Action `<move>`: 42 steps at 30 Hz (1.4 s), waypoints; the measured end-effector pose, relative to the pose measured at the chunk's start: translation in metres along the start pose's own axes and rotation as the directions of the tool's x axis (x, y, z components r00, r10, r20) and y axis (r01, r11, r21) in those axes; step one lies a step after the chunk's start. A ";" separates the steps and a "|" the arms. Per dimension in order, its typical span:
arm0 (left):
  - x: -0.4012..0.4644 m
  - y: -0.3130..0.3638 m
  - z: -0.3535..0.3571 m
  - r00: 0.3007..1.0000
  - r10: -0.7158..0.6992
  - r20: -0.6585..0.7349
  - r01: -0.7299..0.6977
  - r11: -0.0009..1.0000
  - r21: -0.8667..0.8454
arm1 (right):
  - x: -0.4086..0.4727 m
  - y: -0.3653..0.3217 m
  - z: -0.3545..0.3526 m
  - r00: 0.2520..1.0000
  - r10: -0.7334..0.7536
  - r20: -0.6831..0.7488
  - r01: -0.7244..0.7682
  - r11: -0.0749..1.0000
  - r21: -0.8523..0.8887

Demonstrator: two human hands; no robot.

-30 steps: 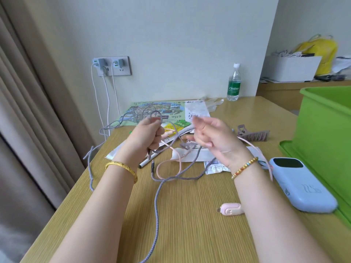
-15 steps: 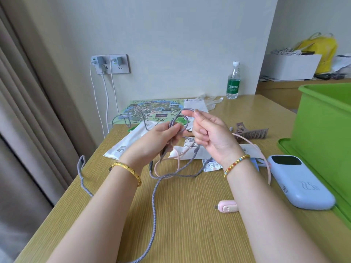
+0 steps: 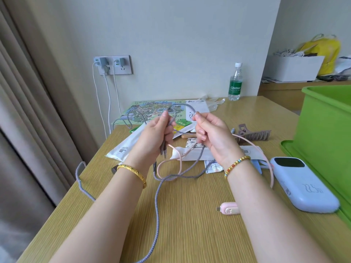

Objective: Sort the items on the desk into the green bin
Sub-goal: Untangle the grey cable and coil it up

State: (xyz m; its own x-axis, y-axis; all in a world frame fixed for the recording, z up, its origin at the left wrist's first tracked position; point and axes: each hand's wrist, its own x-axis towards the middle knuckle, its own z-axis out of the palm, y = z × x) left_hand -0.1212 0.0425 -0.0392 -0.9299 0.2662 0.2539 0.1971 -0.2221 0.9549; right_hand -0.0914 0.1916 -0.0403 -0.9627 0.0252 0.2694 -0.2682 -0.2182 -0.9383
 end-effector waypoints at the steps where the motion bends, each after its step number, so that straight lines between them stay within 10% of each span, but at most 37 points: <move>1: 0.003 -0.001 -0.002 0.996 0.016 -0.082 -0.021 0.998 -0.061 | 0.000 0.001 0.000 1.000 -0.009 0.013 0.010 0.999 -0.046; 7: 0.010 -0.002 -0.016 0.894 -0.043 -0.446 -0.128 0.929 -0.346 | -0.001 0.005 0.010 0.984 -0.135 0.117 0.174 0.870 -0.461; 12: 0.004 0.007 -0.014 0.950 -0.054 -0.309 -0.131 0.827 -0.547 | -0.005 0.013 0.017 0.982 -0.067 0.176 0.165 0.756 -0.633; 16: -0.002 0.013 -0.001 0.992 -0.038 -0.118 -0.031 0.846 -0.533 | -0.005 0.020 0.018 0.976 0.015 0.218 0.153 0.668 -0.728; 35: -0.003 0.018 -0.011 0.987 0.074 -0.143 -0.136 0.859 -0.493 | -0.010 0.016 0.022 0.954 0.127 0.270 0.142 0.605 -0.784; 39: 0.001 0.019 -0.022 0.953 0.111 -0.281 -0.222 0.888 -0.402 | -0.008 0.013 0.018 0.991 -0.084 0.102 0.131 0.493 -0.860; 42: 0.004 0.017 -0.025 0.937 0.095 -0.337 -0.188 0.949 -0.254 | -0.004 0.006 0.015 0.965 -0.260 -0.020 0.160 0.651 -0.742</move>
State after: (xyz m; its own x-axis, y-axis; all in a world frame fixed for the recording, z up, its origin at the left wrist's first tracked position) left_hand -0.1297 0.0162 -0.0252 -0.9569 -0.0883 0.2766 0.2829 -0.4989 0.8192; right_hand -0.0884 0.1754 -0.0434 -0.8604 0.1006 0.4996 -0.3545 0.5863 -0.7284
